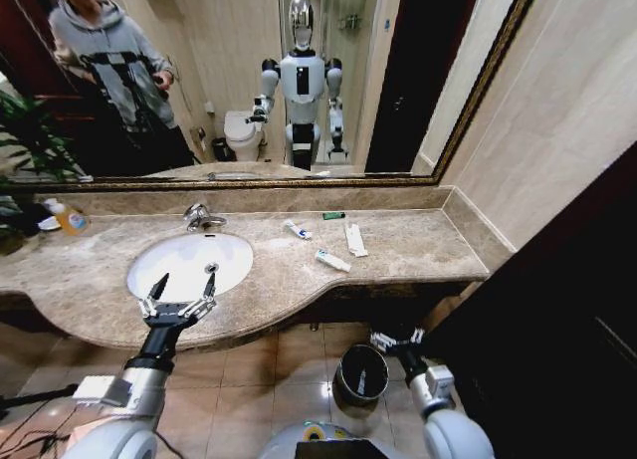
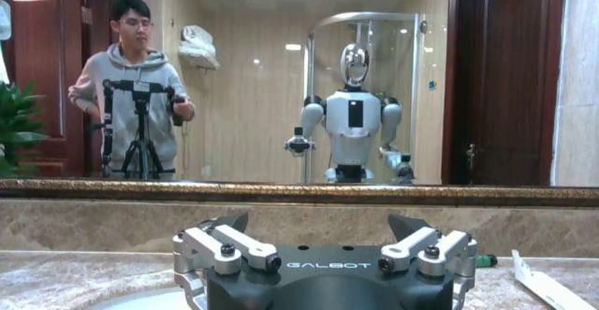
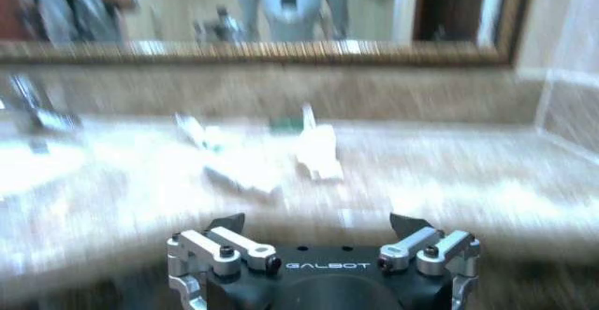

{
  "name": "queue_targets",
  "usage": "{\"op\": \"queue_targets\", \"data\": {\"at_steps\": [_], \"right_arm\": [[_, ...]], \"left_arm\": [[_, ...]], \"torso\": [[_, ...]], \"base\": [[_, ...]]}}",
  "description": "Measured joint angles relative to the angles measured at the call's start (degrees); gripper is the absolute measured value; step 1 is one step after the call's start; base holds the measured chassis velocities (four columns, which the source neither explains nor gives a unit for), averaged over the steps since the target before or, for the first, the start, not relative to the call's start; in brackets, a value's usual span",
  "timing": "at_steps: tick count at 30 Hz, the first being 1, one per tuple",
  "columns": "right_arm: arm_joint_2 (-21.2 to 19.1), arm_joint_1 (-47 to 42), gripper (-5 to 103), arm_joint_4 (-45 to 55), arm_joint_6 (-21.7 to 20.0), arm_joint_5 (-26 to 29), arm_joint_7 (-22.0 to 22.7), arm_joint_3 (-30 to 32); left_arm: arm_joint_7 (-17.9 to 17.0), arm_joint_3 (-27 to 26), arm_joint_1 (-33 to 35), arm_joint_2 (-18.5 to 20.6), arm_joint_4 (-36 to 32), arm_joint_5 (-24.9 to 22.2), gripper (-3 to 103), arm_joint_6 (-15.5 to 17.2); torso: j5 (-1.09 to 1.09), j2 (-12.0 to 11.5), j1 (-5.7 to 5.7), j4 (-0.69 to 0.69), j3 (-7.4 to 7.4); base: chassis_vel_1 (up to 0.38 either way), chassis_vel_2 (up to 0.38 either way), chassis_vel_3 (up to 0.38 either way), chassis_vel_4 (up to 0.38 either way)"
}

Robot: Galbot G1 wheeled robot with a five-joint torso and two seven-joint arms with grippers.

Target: Pick up the trash from the sink and place it in the trash bin.

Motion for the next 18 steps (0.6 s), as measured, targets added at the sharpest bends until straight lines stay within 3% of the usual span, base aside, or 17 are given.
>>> {"op": "queue_targets", "data": {"at_steps": [2, 10, 12, 14, 18], "right_arm": [[-1.81, 6.40, 100, -1.12, -2.55, 2.41, 0.37, -0.93], [-8.32, 25.55, 100, -11.16, -5.82, 7.30, 0.80, -4.00], [-8.32, 25.55, 100, -11.16, -5.82, 7.30, 0.80, -4.00], [-9.72, 36.37, 100, -18.02, -7.41, 8.93, 0.95, -8.53], [-9.54, 41.65, 100, -23.25, -9.26, 9.82, 0.97, -12.64]], "left_arm": [[0.00, 0.00, 0.00, 0.00, 0.00, 0.00, 100, 0.00], [0.00, 0.00, 0.00, 0.00, 0.00, 0.00, 100, 0.00], [0.00, 0.00, 0.00, 0.00, 0.00, 0.00, 100, 0.00], [0.00, 0.00, 0.00, 0.00, 0.00, 0.00, 100, 0.00], [0.00, -0.01, 0.00, 0.00, 0.00, 0.00, 100, 0.00]], "torso": [[0.01, 0.00, 0.00, 0.01, 0.00], [0.03, -0.01, 0.02, 0.02, 0.01], [0.03, -0.01, 0.02, 0.02, 0.01], [0.02, -0.02, 0.02, 0.02, 0.02], [0.01, -0.02, 0.02, 0.02, 0.02]], "base": [[0.000, 0.000, 0.000, 0.000], [0.000, 0.000, 0.000, 0.000], [0.000, 0.000, 0.000, 0.000], [0.000, 0.000, 0.000, 0.000], [0.000, 0.000, 0.000, 0.000]]}}
